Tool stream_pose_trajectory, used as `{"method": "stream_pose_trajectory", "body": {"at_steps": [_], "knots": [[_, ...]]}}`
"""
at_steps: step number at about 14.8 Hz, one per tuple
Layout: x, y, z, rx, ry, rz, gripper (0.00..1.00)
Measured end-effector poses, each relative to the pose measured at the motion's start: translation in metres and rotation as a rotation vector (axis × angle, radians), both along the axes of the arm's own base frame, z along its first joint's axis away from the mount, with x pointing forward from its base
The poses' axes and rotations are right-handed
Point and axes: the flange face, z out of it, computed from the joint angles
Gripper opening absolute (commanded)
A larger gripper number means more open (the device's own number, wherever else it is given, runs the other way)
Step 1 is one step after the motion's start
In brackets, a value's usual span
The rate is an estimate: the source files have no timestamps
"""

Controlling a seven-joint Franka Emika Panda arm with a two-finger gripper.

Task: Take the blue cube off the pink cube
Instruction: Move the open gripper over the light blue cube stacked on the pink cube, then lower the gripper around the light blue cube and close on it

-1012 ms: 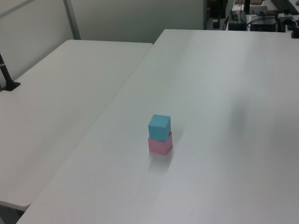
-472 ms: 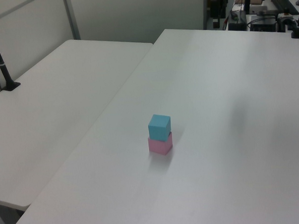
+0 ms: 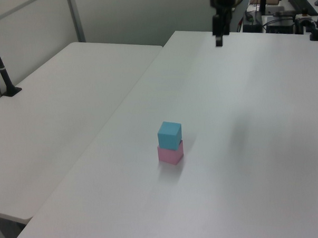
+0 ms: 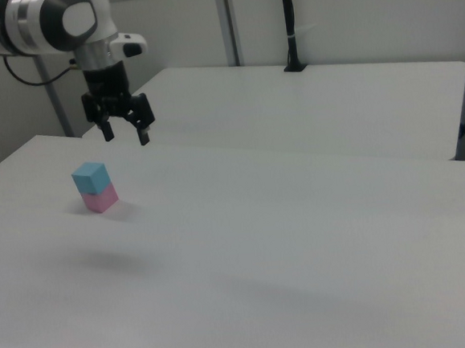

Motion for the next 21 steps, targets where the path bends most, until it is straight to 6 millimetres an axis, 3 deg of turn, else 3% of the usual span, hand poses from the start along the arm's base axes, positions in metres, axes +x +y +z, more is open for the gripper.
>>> {"method": "stream_pose_trajectory", "body": {"at_steps": [6, 11, 15, 21], "knots": [[0.015, 0.121, -0.053, 0.016, -0.044, 0.011, 1.00], [0.027, 0.209, -0.118, 0.050, -0.121, -0.023, 1.00], [0.041, 0.238, -0.155, 0.076, -0.171, -0.029, 1.00], [0.042, 0.248, -0.162, 0.070, -0.189, -0.025, 1.00]]}}
